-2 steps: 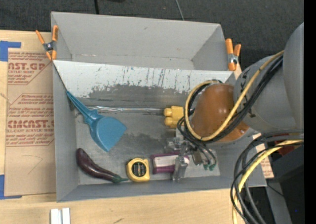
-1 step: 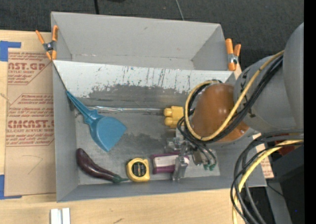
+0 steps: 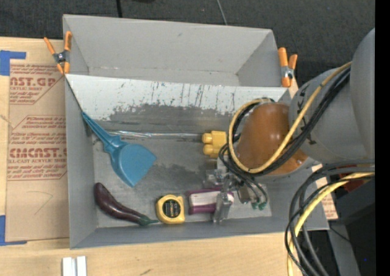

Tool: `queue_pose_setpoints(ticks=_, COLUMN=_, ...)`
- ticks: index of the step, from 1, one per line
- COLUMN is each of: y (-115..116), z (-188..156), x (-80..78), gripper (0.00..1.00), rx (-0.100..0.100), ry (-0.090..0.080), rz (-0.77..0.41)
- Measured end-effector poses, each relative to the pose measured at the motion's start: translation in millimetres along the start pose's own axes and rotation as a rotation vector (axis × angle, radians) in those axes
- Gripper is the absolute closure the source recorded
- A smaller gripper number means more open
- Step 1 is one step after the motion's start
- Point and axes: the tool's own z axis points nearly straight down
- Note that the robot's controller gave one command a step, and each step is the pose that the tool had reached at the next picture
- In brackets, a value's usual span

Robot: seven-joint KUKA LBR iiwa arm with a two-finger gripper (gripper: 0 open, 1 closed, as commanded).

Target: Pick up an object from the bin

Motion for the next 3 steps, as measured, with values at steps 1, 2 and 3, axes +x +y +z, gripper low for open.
queue_pose_setpoints(ticks=1, y=0.3, z=-7.7, x=1.8, gripper=1.00, rx=-0.001, ry=0.007, rz=-0.001)
queue_pose_setpoints(ticks=2, y=0.7, z=-23.6, x=3.7, gripper=1.00, rx=-0.001, ry=0.015, rz=-0.001)
queue_pose_setpoints(ticks=3, y=0.7, z=-45.5, x=3.3, gripper=1.00, rx=-0.001, ry=0.014, rz=-0.001)
